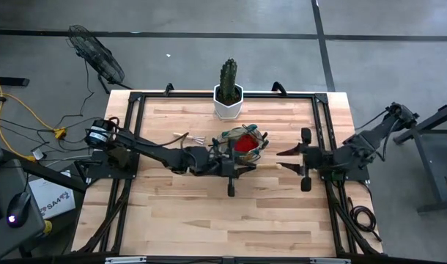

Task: Pick & Place Garden tools in Gardening bag
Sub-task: Put the brown trowel into the brown gardening bag

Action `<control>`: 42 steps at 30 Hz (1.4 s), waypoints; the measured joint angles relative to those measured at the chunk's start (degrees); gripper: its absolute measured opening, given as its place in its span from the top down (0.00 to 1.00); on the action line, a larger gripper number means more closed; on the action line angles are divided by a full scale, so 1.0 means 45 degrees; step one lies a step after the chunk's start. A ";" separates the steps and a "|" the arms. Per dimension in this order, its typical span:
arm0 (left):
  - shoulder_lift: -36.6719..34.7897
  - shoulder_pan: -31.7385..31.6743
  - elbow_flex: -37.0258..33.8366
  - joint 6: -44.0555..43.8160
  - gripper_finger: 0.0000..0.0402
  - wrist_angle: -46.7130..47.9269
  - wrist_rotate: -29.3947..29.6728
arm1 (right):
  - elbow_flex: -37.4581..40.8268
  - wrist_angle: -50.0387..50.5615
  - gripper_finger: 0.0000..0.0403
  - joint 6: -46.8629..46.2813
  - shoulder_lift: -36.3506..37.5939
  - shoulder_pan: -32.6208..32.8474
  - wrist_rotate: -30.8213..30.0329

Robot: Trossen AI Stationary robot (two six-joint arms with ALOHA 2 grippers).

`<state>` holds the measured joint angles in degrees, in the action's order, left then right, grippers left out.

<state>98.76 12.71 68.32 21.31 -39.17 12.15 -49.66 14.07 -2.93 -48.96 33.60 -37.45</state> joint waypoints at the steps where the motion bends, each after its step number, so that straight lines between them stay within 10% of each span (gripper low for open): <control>1: 0.0000 -0.0095 -0.0252 -0.0256 1.00 -0.0622 -0.0341 | 0.0033 -0.0483 0.71 0.0458 0.0003 0.0057 0.0006; 20: 0.1642 -0.1156 -0.2624 -0.3218 1.00 -0.8266 -0.1935 | 0.1596 -0.9355 0.71 0.3656 -0.2036 -0.2991 0.3228; 42: 0.2259 -0.1164 -0.2624 -0.3465 1.00 -0.8974 -0.1776 | 0.1596 -1.0618 0.71 0.2291 -0.2444 -0.4389 0.6035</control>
<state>108.92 7.48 56.51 5.72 -79.56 4.16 -42.48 -33.71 7.38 -59.96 13.85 -10.29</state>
